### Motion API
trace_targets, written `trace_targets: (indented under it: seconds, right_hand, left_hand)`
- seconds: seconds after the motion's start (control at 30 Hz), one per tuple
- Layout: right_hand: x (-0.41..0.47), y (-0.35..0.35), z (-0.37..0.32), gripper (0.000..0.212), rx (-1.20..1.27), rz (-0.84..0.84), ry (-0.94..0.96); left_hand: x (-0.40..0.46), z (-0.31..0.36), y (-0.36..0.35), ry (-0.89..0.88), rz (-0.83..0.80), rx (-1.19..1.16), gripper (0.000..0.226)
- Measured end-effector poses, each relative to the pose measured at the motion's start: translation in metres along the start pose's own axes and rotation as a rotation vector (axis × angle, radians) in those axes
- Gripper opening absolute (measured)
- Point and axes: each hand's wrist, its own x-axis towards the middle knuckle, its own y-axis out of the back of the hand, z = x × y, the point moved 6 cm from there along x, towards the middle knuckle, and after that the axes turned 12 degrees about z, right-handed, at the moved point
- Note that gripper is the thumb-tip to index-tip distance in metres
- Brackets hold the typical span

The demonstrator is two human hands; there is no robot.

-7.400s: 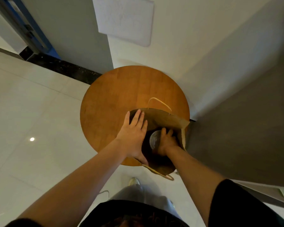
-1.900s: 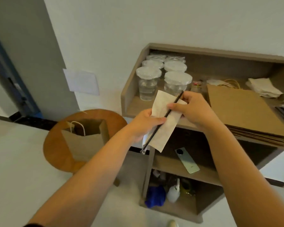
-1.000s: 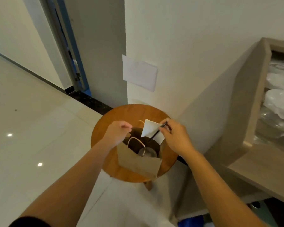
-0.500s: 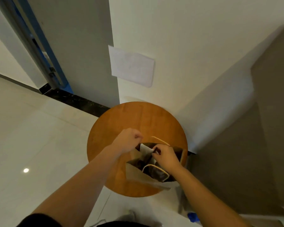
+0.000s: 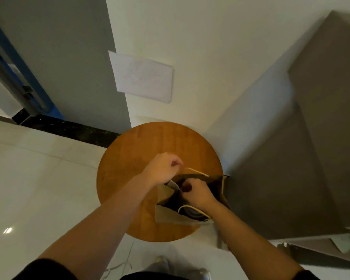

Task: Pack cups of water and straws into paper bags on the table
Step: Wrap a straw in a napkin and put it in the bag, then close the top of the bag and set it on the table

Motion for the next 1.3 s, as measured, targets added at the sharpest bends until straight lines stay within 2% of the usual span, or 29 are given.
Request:
trace_targets:
  seconds: [0.1,0.3,0.5,0.67,0.8,0.9,1.0,1.17,1.3]
  right_hand:
    - [-0.009,0.017,0.000,0.026,0.015,0.017,0.012]
    - [-0.045,0.074,-0.006,0.021,0.035,0.111,0.104]
    - [-0.120,0.146,0.004,0.019,0.053,0.262,0.153]
    - [-0.197,0.181,0.045,0.017,0.060,0.354,0.120]
    - [-0.243,0.198,0.081,0.009,0.068,0.406,0.086]
    - [-0.269,0.219,0.104,0.011,0.049,0.474,0.058]
    - [-0.289,0.248,0.127,0.005,0.054,0.543,0.015]
    - [-0.315,0.306,0.165,0.010,0.107,0.700,-0.045]
    - [-0.315,0.346,0.193,0.010,0.058,0.750,-0.054]
  left_hand:
    - [0.002,0.018,-0.001,-0.050,-0.001,0.007,0.022]
    - [-0.006,0.076,-0.006,-0.169,0.042,0.016,0.020]
    - [-0.041,0.157,-0.020,-0.288,0.066,0.009,0.019]
    - [-0.098,0.231,-0.051,-0.370,0.055,-0.021,0.020]
    - [-0.139,0.273,-0.085,-0.436,0.004,0.012,0.020]
    - [-0.158,0.302,-0.102,-0.477,-0.015,0.004,0.019]
    - [-0.165,0.337,-0.116,-0.539,-0.007,-0.001,0.018]
    - [-0.160,0.400,-0.150,-0.640,-0.030,-0.015,0.014]
    - [-0.140,0.440,-0.182,-0.687,-0.005,0.049,0.015]
